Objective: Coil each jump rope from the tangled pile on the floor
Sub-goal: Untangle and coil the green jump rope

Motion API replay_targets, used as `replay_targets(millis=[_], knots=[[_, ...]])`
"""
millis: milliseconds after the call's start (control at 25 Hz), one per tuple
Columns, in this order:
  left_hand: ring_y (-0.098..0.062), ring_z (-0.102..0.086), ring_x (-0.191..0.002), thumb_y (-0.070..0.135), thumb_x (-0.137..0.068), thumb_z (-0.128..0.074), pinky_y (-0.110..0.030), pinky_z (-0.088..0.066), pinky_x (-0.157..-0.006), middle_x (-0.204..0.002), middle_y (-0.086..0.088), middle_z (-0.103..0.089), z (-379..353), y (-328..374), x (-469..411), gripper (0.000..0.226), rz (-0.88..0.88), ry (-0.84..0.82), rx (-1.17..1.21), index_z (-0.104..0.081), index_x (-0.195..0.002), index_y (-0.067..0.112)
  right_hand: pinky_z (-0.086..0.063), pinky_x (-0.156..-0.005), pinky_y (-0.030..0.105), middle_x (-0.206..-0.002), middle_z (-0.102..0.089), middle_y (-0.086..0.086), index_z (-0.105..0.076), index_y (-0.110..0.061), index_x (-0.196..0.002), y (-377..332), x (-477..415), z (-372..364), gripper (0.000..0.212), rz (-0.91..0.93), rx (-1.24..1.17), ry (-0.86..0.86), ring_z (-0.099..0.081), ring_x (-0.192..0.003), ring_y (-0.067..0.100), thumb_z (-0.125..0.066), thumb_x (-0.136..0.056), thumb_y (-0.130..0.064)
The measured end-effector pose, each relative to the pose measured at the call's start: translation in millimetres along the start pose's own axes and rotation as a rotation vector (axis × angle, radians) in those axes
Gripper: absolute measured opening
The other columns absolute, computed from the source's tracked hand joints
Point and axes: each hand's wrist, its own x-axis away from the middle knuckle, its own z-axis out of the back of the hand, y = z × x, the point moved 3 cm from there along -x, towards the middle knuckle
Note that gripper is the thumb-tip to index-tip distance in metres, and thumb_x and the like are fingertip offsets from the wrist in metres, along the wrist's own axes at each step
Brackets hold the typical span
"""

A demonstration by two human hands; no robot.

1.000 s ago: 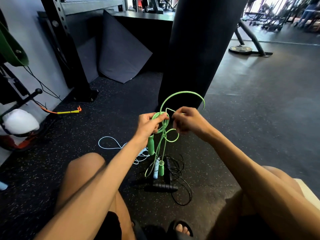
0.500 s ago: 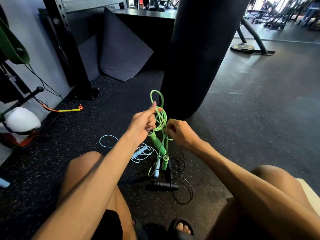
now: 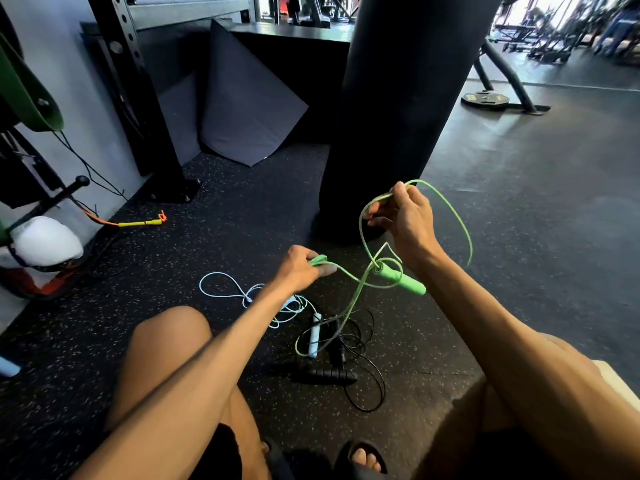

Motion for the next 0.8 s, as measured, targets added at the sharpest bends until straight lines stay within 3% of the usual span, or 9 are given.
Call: replay_targets(millis=[120, 240, 400, 520, 600, 640, 720, 800], knots=[[-0.010, -0.051, -0.066, 0.038, -0.081, -0.077, -0.018, -0.033, -0.051, -0.068, 0.001, -0.058, -19, -2, 3, 0.036, -0.011, -0.029, 0.061, -0.073, -0.085, 0.003, -0.051, -0.054, 0.032, -0.063, -0.055, 0.013, -0.045, -0.008, -0.091, -5, 2, -1, 0.023, -0.047, -0.104, -0.034, -0.059, -0.058, 0.025, -0.033, -0.106, -0.019], [-0.010, -0.036, -0.053, 0.039, -0.087, -0.071, -0.022, -0.026, -0.045, -0.053, 0.005, -0.039, -25, -1, 0, 0.041, -0.003, -0.010, 0.058, -0.071, -0.080, -0.001, -0.039, -0.050, 0.032, -0.054, -0.043, 0.005, -0.044, -0.014, -0.075, -4, 2, -1, 0.029, -0.092, -0.171, -0.045, -0.043, -0.048, 0.018, -0.036, -0.103, -0.017], [-0.023, -0.055, -0.065, 0.032, -0.090, -0.068, -0.030, -0.034, -0.058, -0.061, -0.007, -0.058, -5, -10, -12, 0.036, 0.070, 0.146, -0.175, -0.064, -0.068, 0.004, -0.035, -0.046, 0.025, -0.052, -0.030, 0.000, -0.033, -0.020, -0.064, -7, -1, 15, 0.034, -0.127, -0.045, 0.041, -0.033, -0.048, 0.017, -0.037, -0.098, -0.018], [-0.036, -0.066, -0.092, 0.038, -0.089, -0.066, -0.036, -0.047, -0.073, -0.094, -0.021, -0.072, 14, -31, -20, 0.041, 0.147, 0.249, -0.328, -0.068, -0.084, -0.003, -0.025, -0.041, 0.019, -0.050, -0.033, 0.000, -0.037, -0.018, -0.060, -4, -7, 42, 0.036, -0.210, 0.293, 0.102, -0.030, -0.047, 0.014, -0.036, -0.096, -0.012], [-0.034, -0.067, -0.096, 0.037, -0.092, -0.062, -0.039, -0.049, -0.082, -0.097, -0.020, -0.072, 27, -38, -24, 0.040, 0.186, 0.277, -0.341, -0.073, -0.092, -0.001, -0.034, -0.041, 0.023, -0.053, -0.045, 0.004, -0.055, -0.009, -0.065, 7, -15, 66, 0.039, -0.212, 0.765, 0.084, -0.040, -0.046, 0.018, -0.040, -0.101, -0.017], [-0.030, -0.066, -0.088, 0.035, -0.094, -0.059, -0.038, -0.049, -0.079, -0.088, -0.020, -0.071, 33, -36, -25, 0.039, 0.188, 0.279, -0.299, -0.073, -0.089, -0.001, -0.044, -0.044, 0.028, -0.057, -0.054, 0.008, -0.063, -0.004, -0.073, 17, -19, 77, 0.037, -0.219, 0.968, 0.081, -0.050, -0.046, 0.022, -0.043, -0.101, -0.018], [-0.019, -0.053, -0.052, 0.030, -0.096, -0.055, -0.035, -0.043, -0.056, -0.053, -0.015, -0.056, 40, -31, -27, 0.040, 0.151, 0.235, -0.049, -0.065, -0.071, 0.000, -0.060, -0.056, 0.039, -0.068, -0.068, 0.017, -0.068, 0.002, -0.084, 41, -25, 94, 0.024, -0.308, 1.191, 0.043, -0.066, -0.053, 0.028, -0.052, -0.097, -0.011], [-0.008, -0.027, -0.031, 0.025, -0.099, -0.051, -0.021, -0.022, -0.040, -0.036, 0.004, -0.030, 41, -23, -22, 0.041, 0.109, 0.127, 0.330, -0.047, -0.061, 0.013, -0.062, -0.063, 0.043, -0.076, -0.072, 0.020, -0.068, 0.005, -0.087, 60, -23, 99, 0.014, -0.428, 1.307, -0.058, -0.072, -0.063, 0.029, -0.058, -0.091, -0.005]])
